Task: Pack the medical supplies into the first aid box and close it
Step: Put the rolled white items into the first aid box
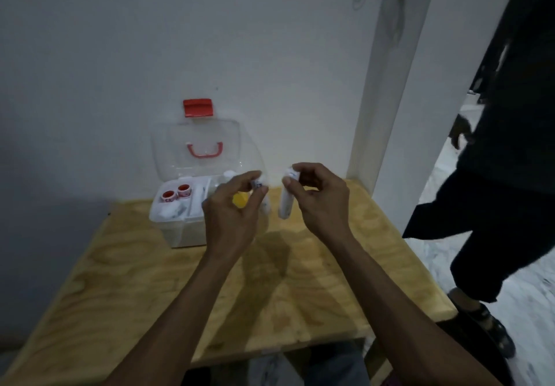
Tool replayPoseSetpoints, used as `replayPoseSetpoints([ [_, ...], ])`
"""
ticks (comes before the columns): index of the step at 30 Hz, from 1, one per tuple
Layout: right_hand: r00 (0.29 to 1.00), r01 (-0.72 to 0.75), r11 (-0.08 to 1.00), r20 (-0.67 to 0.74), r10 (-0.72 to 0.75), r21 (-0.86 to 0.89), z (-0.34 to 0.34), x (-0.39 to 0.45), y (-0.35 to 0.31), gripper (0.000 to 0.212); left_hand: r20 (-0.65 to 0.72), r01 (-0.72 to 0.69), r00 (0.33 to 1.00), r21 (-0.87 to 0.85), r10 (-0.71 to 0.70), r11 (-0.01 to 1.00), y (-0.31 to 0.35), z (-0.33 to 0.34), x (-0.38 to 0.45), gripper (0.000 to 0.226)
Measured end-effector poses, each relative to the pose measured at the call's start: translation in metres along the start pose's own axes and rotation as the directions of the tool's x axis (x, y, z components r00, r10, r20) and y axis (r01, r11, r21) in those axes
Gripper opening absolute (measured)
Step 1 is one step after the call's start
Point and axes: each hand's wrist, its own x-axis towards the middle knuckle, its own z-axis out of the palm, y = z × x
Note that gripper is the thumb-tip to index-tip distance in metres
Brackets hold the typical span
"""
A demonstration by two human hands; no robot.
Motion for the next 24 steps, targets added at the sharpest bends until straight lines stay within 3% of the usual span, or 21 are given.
replayPoseSetpoints([
  [8,0.998,-0.020,0.997,0.055,0.016,0.077,0.069,0.019,-0.013,0.015,-0.137,0.071,0.989,0.056,-0.062,0.996,-0.026,-0.042,0.045,0.025],
  [24,0.983,-0.085,0.994,0.154,0.096,-0.072,0.088,0.009,0.026,0.017,0.017,0.166,0.985,0.150,-0.170,0.975,-0.068,-0.025,0.035,0.028],
])
